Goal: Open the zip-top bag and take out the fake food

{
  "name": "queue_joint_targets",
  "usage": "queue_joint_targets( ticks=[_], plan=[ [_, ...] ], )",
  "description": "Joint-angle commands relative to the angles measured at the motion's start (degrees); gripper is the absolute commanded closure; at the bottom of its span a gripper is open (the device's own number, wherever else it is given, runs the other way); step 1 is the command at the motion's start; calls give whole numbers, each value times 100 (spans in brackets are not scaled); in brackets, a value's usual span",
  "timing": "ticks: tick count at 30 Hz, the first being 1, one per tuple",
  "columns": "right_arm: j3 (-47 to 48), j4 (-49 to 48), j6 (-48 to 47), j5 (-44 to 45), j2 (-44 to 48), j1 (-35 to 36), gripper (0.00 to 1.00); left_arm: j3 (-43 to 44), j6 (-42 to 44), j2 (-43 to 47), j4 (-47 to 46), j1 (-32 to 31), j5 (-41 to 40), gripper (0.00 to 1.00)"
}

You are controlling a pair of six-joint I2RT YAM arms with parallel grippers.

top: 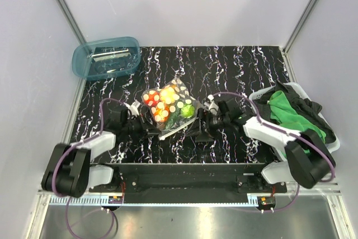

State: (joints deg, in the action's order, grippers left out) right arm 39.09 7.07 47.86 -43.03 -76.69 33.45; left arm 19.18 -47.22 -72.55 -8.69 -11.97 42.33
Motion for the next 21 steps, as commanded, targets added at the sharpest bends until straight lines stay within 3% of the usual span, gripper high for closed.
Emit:
queue_joint_targets(
  ticks=[1,5,9,15,18,19,21],
  plan=[
    [-113,-1770,1120,566,-696,485,24,-2,-953,829,33,-34,294,100],
    [-41,-2340,1953,1032,-1111,794,25,60,-1464,1225,157,-60,276,100],
    [-244,-3614,2904,1716,-1235,970,19,77,-1790,1437,236,-95,206,100],
    [-139,-3827,3625,2105,-1630,1049,20,103,-1983,1630,236,-157,224,100],
    [-77,-4029,3915,2140,-1893,1058,27,139,-2063,1718,236,-201,180,100],
    [36,-4064,4003,2114,-2051,1058,36,139,-2072,1727,236,-209,188,100],
    [177,-4082,4047,1991,-2192,1058,42,147,-2089,1745,227,-236,188,100]
  ],
)
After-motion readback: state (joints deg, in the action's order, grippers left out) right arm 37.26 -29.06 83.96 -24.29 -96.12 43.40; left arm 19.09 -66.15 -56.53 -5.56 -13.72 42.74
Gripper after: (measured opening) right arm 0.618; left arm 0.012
